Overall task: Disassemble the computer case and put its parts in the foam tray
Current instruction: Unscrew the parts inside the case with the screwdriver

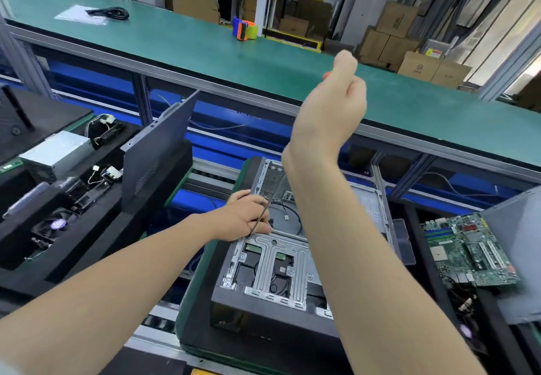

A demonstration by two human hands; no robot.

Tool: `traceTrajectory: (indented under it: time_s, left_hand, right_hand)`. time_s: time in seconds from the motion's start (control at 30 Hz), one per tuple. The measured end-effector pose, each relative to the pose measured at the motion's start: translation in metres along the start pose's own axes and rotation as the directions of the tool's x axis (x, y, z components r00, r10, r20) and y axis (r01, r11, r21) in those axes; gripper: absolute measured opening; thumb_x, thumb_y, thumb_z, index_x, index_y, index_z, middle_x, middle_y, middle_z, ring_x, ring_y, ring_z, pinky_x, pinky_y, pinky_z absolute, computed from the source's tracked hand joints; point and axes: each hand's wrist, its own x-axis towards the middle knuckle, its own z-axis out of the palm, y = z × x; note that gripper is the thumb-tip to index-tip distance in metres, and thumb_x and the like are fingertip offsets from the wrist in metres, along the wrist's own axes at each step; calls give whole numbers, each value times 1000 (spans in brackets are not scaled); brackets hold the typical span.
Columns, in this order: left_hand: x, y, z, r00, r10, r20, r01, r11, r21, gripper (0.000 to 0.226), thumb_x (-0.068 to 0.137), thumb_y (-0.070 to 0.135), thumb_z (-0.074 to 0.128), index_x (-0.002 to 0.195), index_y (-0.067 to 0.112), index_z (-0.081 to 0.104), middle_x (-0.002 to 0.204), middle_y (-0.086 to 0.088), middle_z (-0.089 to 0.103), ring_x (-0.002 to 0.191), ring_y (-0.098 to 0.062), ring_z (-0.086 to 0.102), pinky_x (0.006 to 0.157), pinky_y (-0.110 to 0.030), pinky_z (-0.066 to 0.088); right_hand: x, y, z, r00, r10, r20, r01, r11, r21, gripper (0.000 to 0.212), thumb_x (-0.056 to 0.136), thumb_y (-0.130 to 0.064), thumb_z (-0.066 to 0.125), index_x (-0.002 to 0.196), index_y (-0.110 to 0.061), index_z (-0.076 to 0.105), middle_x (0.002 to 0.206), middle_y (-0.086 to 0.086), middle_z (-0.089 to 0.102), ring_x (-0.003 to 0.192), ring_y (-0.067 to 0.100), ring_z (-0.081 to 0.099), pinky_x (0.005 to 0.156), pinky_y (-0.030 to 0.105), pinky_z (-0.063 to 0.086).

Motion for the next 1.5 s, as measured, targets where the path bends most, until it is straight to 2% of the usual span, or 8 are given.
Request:
traceTrajectory:
  time_s: [0.3,0.6,0.77,0.9,1.1,1.2,1.37,1.5]
  left_hand:
    - [-5,7,-6,1000,10,0,-10,1000,-10,29,102,47,56,86,23,60,105,16,60,142,8,26,123,-30,-8]
    - [-4,-1,-2,999,34,-27,-35,998,-46,27,96,60,52,77,41,56,99,29,59,139,18,22,107,-9,-19]
    - [-2,-5,2,998,43,-51,-44,999,-20,18,94,66,50,80,55,56,99,35,58,139,19,23,109,-11,-17]
    - [-2,-6,3,997,44,-56,-46,998,-37,21,94,64,51,79,51,58,99,34,59,139,18,23,110,-11,-17]
    - [-2,-2,0,1000,8,-19,-9,999,-37,29,96,57,55,82,33,64,98,26,61,134,22,23,114,-16,-12]
    - [-2,-2,1,1000,14,-22,-14,1000,-4,28,99,52,55,91,28,68,108,22,59,124,29,20,118,-23,-9]
    - [-1,-3,1,1000,25,-16,-25,1000,6,29,99,54,55,89,30,66,106,24,59,130,26,20,119,-24,-9]
    - [-2,-4,0,1000,24,-14,-24,1000,-4,34,94,64,50,84,35,63,98,29,59,138,18,23,118,-24,-7]
  right_hand:
    - [11,12,1,904,-8,428,-45,993,112,44,108,-37,49,75,-8,52,58,8,39,45,17,29,44,30,25]
    - [44,20,11,65,-39,997,-622,780,71,46,99,-33,55,62,-9,44,44,0,27,33,6,16,39,17,15]
    - [39,23,7,-96,-24,995,-691,721,-49,45,98,-34,59,65,-8,42,46,1,35,32,8,18,39,15,18]
    - [33,14,11,16,42,999,-651,759,-22,35,95,-34,62,79,-6,50,52,8,44,32,11,17,38,19,14]
    - [7,-7,4,758,282,588,-256,958,-130,40,103,-44,59,83,-10,65,69,4,62,58,20,55,63,35,50]
    - [-8,-6,5,946,102,307,-78,993,-87,40,106,-37,52,77,-13,67,61,-5,58,56,13,51,59,36,44]
    - [-4,-1,8,906,75,418,-88,996,13,49,108,-35,47,64,-13,49,58,6,40,49,17,32,48,30,28]
    - [23,-3,7,579,168,797,-221,974,-45,53,109,-39,41,62,-15,39,49,-1,25,40,16,14,41,22,18]
